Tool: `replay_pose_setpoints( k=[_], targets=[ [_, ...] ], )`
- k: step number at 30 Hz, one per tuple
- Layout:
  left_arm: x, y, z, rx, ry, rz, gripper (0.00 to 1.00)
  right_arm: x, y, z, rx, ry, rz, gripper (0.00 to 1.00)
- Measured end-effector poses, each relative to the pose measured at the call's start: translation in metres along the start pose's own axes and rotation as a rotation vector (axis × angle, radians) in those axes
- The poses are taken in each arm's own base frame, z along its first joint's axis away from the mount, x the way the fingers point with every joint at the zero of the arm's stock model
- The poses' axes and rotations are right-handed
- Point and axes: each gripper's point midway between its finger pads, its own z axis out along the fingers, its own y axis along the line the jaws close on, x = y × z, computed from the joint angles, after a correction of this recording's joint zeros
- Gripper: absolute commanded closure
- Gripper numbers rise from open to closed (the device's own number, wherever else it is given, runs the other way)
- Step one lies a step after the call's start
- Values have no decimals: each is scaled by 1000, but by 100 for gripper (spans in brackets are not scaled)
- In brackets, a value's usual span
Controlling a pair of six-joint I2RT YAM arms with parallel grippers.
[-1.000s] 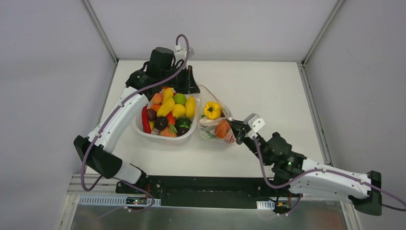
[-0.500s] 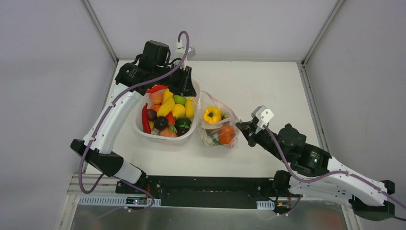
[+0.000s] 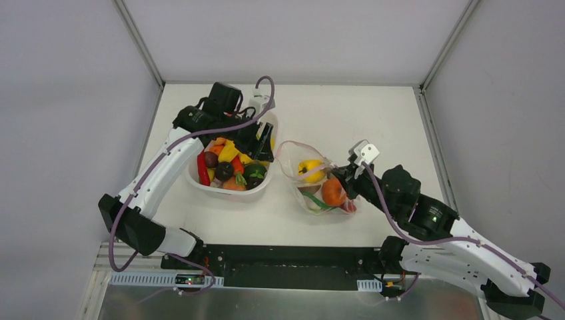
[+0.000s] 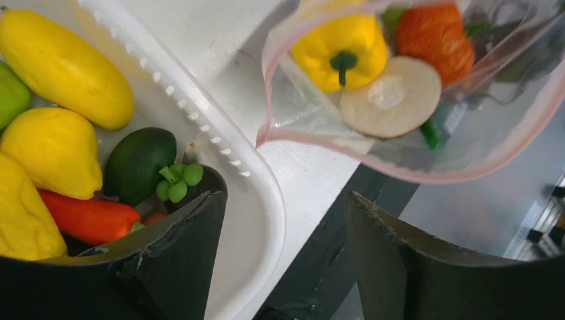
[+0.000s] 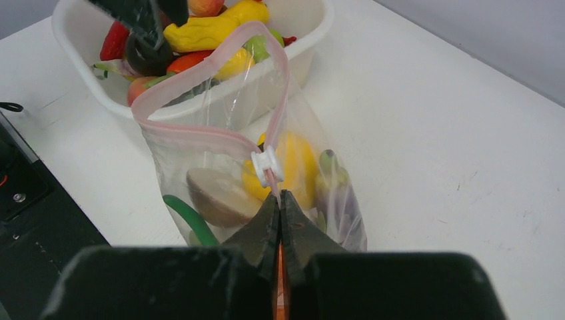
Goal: Place the food in the zip-top bag and seal the zipper
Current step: Zip the zipper food storage bag at the center of the board.
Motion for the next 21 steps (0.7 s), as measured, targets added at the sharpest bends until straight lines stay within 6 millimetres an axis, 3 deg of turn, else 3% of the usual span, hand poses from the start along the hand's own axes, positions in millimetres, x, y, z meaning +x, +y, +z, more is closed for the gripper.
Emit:
replay_pose_setpoints(
  k=[6, 10, 18, 21],
  targets=[
    [44, 4, 28, 97, -51, 141, 29, 7, -20, 11, 29, 40, 36, 100],
    [52, 13, 42, 91, -167, 244, 27, 13, -24, 19, -3, 68, 68, 100],
    [6, 18, 46, 60, -390, 485, 29, 12, -16, 20, -102, 67, 110, 100],
    [-2, 17, 49, 78, -417, 521, 32, 11, -14, 19, -120, 64, 114, 100]
  ],
)
